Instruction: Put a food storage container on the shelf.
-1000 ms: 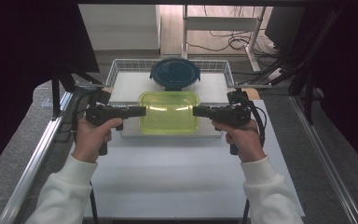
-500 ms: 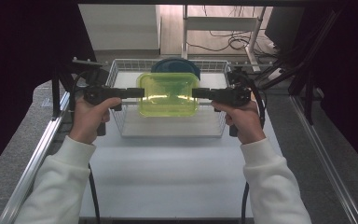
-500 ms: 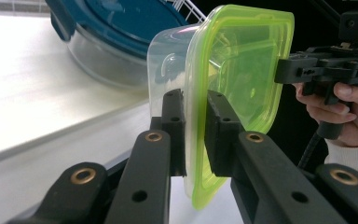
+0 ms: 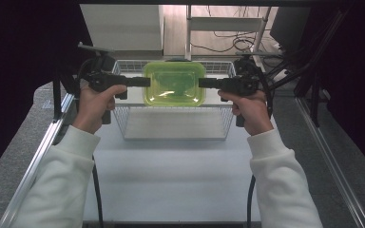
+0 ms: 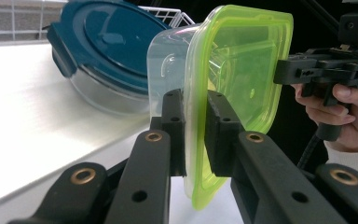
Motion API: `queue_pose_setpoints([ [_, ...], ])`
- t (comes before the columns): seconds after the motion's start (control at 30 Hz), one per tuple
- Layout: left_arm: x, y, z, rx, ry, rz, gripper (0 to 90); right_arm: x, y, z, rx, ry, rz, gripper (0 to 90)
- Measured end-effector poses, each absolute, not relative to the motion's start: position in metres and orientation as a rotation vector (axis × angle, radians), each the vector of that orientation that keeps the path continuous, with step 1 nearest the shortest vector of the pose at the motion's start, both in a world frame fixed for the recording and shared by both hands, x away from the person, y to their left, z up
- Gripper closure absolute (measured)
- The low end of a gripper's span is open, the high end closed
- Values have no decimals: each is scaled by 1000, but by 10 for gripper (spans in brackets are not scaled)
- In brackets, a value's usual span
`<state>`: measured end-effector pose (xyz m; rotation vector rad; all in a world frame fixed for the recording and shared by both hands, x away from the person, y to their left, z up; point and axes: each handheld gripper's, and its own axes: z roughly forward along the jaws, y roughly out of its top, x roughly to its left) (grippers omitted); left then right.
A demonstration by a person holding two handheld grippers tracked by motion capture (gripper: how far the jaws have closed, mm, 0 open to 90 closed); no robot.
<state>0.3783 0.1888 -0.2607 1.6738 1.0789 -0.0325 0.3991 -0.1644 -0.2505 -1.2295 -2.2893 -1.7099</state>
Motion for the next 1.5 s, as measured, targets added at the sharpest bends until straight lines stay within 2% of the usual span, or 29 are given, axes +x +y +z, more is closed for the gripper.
queue_pose_setpoints([
  [0.43, 418, 186, -243, 1682, 1080, -41, 797, 433, -167, -235, -1275, -2255, -1705, 782],
  [0.63, 437, 185, -244, 1691, 1111, -52, 796, 454, -167, -239, -1313, -2233, -1670, 785],
  [0.97, 469, 188, -257, 1634, 1158, -145, 792, 482, -166, -245, -1387, -2172, -1620, 777],
  [1.2, 483, 189, -266, 1569, 1204, -194, 753, 506, -168, -257, -1477, -1987, -1600, 756],
  [1.5, 492, 190, -279, 1531, 1225, -217, 683, 514, -161, -267, -1580, -1893, -1591, 701],
])
